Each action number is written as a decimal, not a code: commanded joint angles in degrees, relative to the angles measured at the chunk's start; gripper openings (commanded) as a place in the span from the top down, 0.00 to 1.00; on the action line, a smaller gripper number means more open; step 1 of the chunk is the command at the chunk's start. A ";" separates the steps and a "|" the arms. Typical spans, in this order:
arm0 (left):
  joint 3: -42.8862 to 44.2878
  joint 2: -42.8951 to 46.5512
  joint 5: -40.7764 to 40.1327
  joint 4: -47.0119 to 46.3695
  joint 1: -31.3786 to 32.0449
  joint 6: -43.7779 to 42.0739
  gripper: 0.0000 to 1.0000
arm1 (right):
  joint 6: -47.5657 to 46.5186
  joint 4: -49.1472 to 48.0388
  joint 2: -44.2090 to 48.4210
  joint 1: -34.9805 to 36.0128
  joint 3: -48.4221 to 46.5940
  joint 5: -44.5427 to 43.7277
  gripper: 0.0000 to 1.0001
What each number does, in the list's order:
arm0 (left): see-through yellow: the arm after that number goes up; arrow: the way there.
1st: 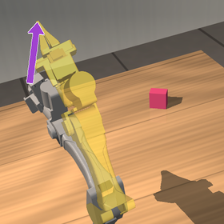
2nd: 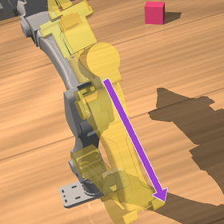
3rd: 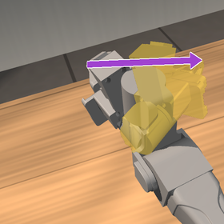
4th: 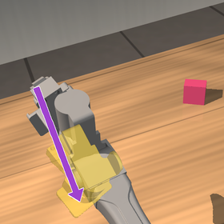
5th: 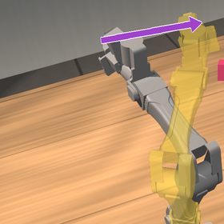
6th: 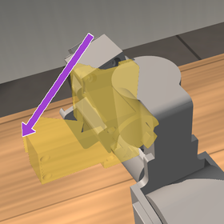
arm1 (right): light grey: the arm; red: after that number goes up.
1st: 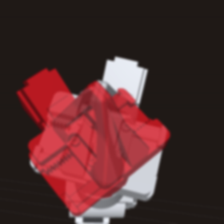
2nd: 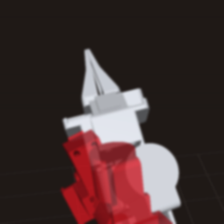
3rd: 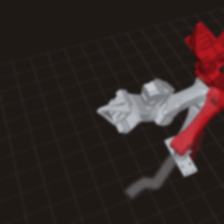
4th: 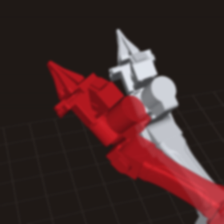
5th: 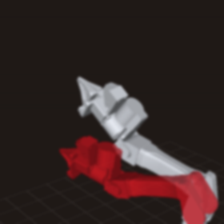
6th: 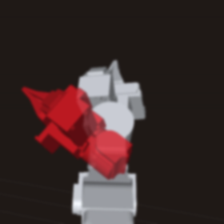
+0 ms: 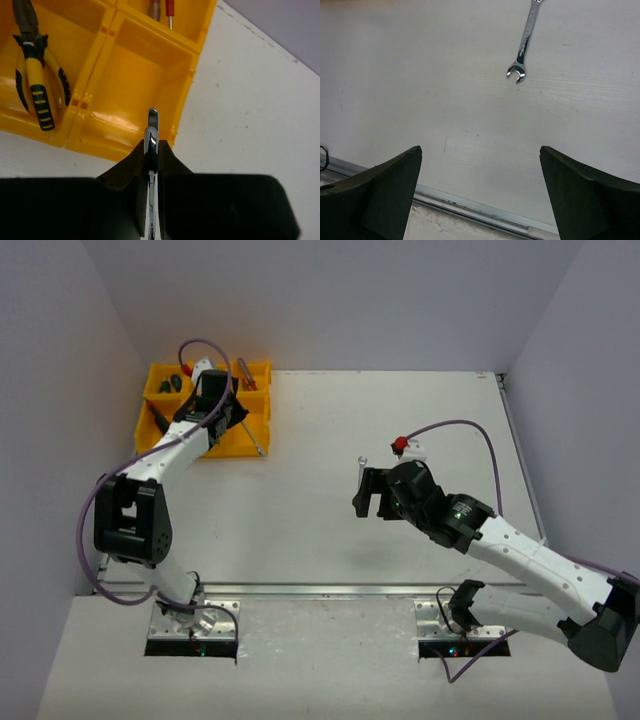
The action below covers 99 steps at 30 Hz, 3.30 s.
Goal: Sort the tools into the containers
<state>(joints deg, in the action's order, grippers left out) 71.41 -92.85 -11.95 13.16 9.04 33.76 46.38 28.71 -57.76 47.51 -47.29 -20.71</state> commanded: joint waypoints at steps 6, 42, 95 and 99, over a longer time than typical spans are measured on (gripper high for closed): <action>20.91 -16.32 -6.57 4.41 -3.85 0.20 1.00 | -1.91 0.29 -0.64 -1.09 2.04 0.92 0.01; -15.96 43.50 4.49 6.52 8.80 1.38 0.00 | -4.06 5.71 -56.61 -15.31 -32.15 2.77 0.41; -43.00 19.76 41.72 -60.80 16.06 22.49 0.06 | -17.62 -19.78 -21.98 -3.24 -8.19 17.65 1.00; -41.51 16.53 39.12 -60.76 17.74 22.75 0.14 | -17.33 -19.79 -19.66 -1.53 -9.24 18.81 1.00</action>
<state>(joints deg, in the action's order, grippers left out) 26.90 -74.58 28.35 -39.85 25.32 55.01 29.75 12.94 -80.13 45.03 -55.79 -3.82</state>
